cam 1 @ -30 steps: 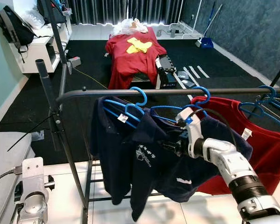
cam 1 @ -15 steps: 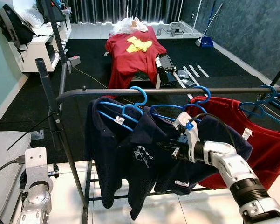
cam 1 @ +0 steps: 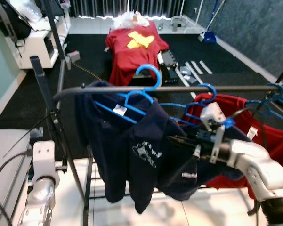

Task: Hang hanger

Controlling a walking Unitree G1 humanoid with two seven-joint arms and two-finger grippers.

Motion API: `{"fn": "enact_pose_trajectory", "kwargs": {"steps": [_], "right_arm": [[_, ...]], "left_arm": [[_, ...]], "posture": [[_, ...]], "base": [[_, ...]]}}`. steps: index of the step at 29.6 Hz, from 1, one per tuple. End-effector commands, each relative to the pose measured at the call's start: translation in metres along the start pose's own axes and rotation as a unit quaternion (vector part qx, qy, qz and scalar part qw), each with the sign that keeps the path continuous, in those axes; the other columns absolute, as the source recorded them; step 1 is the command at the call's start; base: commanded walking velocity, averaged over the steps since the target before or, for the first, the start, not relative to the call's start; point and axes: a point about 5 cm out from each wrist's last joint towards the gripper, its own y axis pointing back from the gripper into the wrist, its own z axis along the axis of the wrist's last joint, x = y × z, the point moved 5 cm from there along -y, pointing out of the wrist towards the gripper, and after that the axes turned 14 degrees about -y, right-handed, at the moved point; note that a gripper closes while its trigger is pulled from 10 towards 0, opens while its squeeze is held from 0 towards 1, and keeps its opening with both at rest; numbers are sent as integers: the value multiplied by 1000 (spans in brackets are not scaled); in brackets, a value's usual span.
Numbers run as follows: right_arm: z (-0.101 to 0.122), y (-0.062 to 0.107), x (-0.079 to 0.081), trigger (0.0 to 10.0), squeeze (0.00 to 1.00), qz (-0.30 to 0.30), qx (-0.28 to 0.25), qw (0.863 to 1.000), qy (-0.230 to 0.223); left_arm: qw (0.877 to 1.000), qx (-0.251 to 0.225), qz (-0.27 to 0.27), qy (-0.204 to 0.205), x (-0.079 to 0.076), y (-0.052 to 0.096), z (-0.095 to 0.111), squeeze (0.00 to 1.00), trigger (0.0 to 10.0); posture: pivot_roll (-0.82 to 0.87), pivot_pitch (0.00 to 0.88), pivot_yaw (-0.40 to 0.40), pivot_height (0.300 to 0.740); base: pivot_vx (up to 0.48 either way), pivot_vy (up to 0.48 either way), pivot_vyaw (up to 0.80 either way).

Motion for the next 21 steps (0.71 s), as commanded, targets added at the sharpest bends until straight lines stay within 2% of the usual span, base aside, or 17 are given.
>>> {"fn": "enact_pose_trajectory", "kwargs": {"steps": [1,4,6,10,16,17,18,19,21], "right_arm": [[9,6,17,0,0,32,-14,999,21],[3,17,20,0,0,21,-10,1000,10],[4,19,21,0,0,18,-11,1000,7],[5,28,23,0,0,11,-4,1000,3],[5,30,25,0,0,5,7,1000,6],[4,35,25,0,0,4,22,1000,9],[4,35,25,0,0,4,22,1000,9],[3,39,26,0,0,3,33,999,13],[3,39,26,0,0,3,33,999,13]], "left_arm": [[999,29,-5,-15,5,4,-19,0,10000],[999,49,-4,-14,12,10,-35,0,10000],[999,52,-4,-14,13,11,-37,0,10000],[997,68,4,-23,26,17,-50,0,10000],[998,54,10,-17,36,13,-42,0,10000],[1000,27,-5,-5,36,9,-28,0,10000],[1000,27,-5,-5,36,9,-28,0,10000],[1000,-3,-23,9,35,6,-13,0,10000],[1000,-3,-23,9,35,6,-13,0,10000]], "posture": [[41,48,-27,740],[36,46,-22,740],[36,46,-22,740],[36,36,-21,740],[44,30,-24,740],[44,30,-26,740],[44,30,-26,740],[43,33,-28,740],[43,33,-28,740]], "base": [[-480,0,0],[-480,0,0],[-480,0,0],[-480,0,0],[-480,0,0],[-371,0,0],[-371,0,0],[-307,0,0],[-307,0,0]]}}
